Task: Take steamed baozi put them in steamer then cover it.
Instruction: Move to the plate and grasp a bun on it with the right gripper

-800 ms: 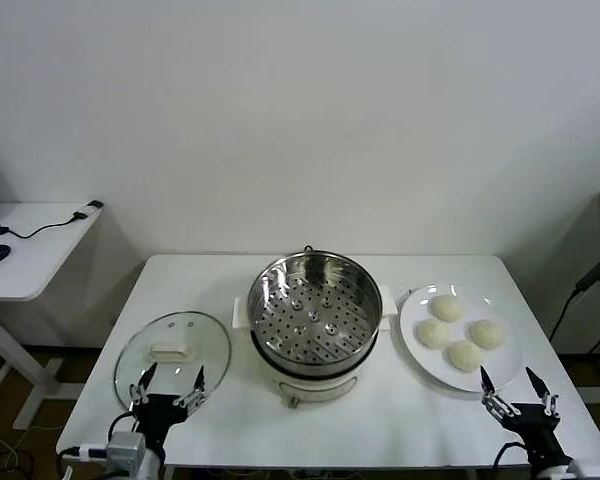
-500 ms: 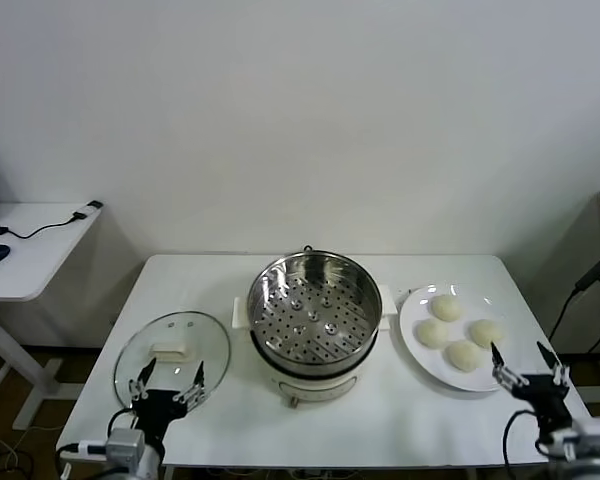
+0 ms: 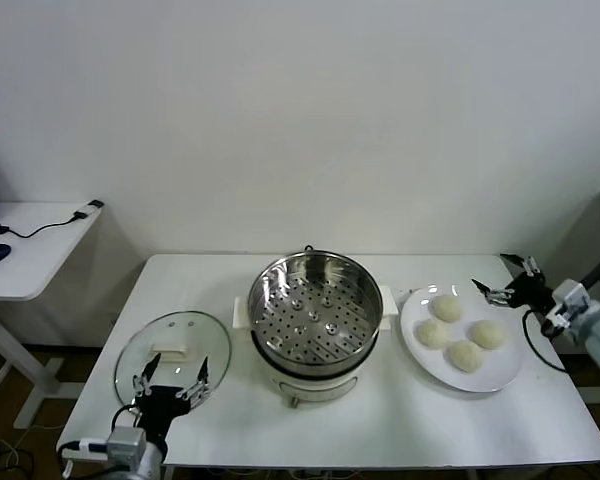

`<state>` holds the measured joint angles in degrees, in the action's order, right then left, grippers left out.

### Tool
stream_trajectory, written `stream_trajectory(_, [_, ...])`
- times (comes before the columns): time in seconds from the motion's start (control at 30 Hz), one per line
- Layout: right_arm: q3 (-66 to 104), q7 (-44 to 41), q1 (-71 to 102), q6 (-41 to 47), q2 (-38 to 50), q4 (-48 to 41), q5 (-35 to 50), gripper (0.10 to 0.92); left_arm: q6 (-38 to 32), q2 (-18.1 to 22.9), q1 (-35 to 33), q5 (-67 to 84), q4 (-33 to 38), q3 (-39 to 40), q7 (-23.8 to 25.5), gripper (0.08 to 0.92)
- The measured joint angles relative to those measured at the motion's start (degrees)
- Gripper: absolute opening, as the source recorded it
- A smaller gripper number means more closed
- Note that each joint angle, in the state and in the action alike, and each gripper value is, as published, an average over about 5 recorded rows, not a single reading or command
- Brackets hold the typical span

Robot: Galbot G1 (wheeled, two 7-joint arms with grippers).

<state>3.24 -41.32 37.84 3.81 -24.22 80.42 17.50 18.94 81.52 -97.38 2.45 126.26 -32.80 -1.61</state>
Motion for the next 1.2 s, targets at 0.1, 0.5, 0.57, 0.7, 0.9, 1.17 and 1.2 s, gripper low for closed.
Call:
stream_trajectory(0.1, [-11.47, -9.0, -11.44, -3.97, 0.06, -6.34, -2.28, 0.823, -0.01, 0.0, 0.06, -0.05, 0.21, -0.03, 0.09, 0.823])
stream_trajectory(0.5, [-52.45, -28.72, -49.9, -11.09, -7.99, -26.11, -4.82, 0.823, -0.26, 0.09, -0.49, -0.08, 1.01, 0.08, 0.35, 0.823])
stream_trajectory(0.57, [-56.59, -29.6, -52.85, -10.75, -9.57, -27.91, -4.73, 0.823, -0.3, 0.09, -0.53, -0.06, 1.05, 0.02, 0.38, 0.823])
stream_trajectory(0.7, [-62.68, -30.27, -56.37, -9.56, -12.76, -31.03, -4.59, 0.823, -0.31, 0.12, -0.53, -0.13, 1.12, -0.07, 0.45, 0.823])
stream_trajectory(0.9, [-67.13, -29.48, -57.61, -7.52, -17.39, -34.95, -4.96, 0.823, -0.3, 0.58, -0.53, -0.27, 1.17, 0.24, 0.5, 0.823])
stream_trajectory(1.17, [-67.93, -26.81, -55.52, -5.71, -23.42, -40.19, -7.43, 0.823, -0.21, 1.36, -0.25, -0.38, 1.16, 0.67, 0.44, 0.823])
stream_trajectory(1.2, [-67.7, -26.53, -55.07, -5.55, -24.08, -40.84, -7.81, 0.823, -0.24, 1.42, -0.32, -0.38, 1.14, 0.66, 0.44, 0.823])
